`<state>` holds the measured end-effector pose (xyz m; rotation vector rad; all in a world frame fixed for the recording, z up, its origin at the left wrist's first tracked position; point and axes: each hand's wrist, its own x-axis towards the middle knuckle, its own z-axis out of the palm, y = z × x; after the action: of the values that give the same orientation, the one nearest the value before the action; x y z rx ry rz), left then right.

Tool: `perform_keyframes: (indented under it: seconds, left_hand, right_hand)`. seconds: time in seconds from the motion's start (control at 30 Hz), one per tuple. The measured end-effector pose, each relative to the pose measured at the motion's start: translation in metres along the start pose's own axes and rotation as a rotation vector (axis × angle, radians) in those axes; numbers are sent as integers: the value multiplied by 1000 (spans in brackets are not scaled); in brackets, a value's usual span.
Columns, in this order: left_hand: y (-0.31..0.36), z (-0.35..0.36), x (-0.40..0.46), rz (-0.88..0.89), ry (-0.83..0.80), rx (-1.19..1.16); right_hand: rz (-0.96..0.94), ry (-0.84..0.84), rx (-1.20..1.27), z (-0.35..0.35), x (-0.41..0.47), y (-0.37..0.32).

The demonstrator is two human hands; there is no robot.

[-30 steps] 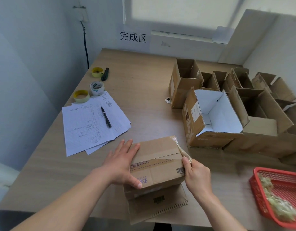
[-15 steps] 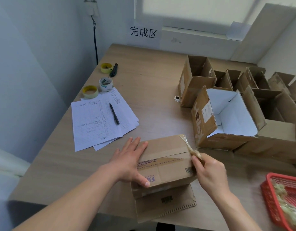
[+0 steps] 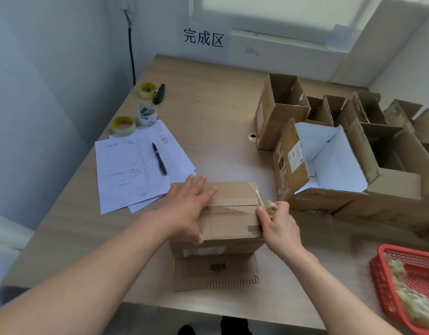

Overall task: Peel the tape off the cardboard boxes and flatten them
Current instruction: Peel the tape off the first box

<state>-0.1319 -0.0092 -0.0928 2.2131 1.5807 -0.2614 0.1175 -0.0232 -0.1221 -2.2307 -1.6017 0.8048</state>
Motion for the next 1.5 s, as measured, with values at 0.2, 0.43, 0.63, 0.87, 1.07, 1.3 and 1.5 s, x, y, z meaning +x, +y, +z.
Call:
perform_keyframes:
  seconds: [0.2,0.43,0.63,0.87,1.07,1.3,1.5]
  left_hand:
    - [12,29,1,-53,21,35]
    - [2,31,4,-27,33,4]
    - [-5,32,5,-13,24,26]
    - [-4,33,8,-29,24,26]
    - [-3,36,5,-28,34,12]
    - [-3,39,4,-27,43,22]
    - [-3,42,6,-41,57,31]
  right_hand:
    - [-173,-63,96,-5,11,-2]
    - [-321,-65,1,-10,10,1]
    - [-112,-154,301,-11,1,5]
    - [374,-206,1149,-15,-26,11]
    - [571,-114,1169,14,-65,23]
    - [610,-144,1126,17,-62,12]
    - [637,-210,1139,11,-58,7]
